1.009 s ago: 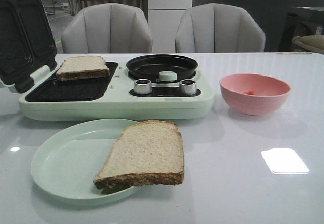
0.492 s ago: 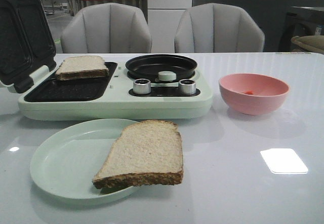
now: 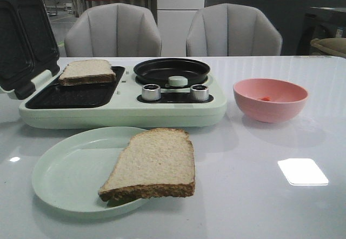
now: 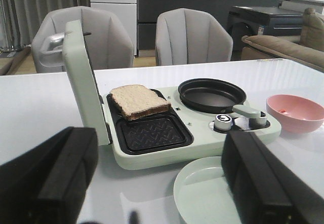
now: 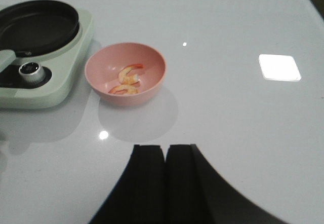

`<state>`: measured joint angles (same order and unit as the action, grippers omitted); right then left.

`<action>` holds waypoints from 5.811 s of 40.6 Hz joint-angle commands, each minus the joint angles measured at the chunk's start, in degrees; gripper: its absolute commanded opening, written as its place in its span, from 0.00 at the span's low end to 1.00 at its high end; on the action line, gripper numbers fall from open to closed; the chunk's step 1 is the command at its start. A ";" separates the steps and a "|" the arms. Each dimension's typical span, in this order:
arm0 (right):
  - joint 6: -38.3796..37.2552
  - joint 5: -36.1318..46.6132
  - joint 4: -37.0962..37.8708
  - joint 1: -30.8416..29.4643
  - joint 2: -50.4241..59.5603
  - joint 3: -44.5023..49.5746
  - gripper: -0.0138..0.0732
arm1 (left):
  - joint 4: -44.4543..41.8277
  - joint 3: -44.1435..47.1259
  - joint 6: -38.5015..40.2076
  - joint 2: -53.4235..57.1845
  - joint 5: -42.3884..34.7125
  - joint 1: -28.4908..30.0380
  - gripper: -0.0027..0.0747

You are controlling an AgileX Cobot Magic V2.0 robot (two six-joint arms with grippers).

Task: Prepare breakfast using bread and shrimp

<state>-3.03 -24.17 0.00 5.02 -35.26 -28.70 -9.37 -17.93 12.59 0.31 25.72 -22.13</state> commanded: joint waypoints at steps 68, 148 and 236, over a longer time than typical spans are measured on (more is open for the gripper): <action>7.35 -1.77 -28.01 4.08 -29.18 -8.24 0.85 | -0.17 -1.57 0.42 0.18 -4.15 -0.44 0.76; 66.62 -22.09 -93.45 13.63 -69.56 -28.08 0.35 | -0.17 -1.57 0.42 0.18 -4.15 -0.44 0.76; 18.22 -12.17 -20.31 22.29 -68.42 -72.12 0.65 | -0.17 -1.57 0.42 0.18 -4.15 -0.44 0.76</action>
<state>23.62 -36.23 -31.74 27.49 -110.21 -98.64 -9.37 -17.93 12.59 0.31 26.07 -22.13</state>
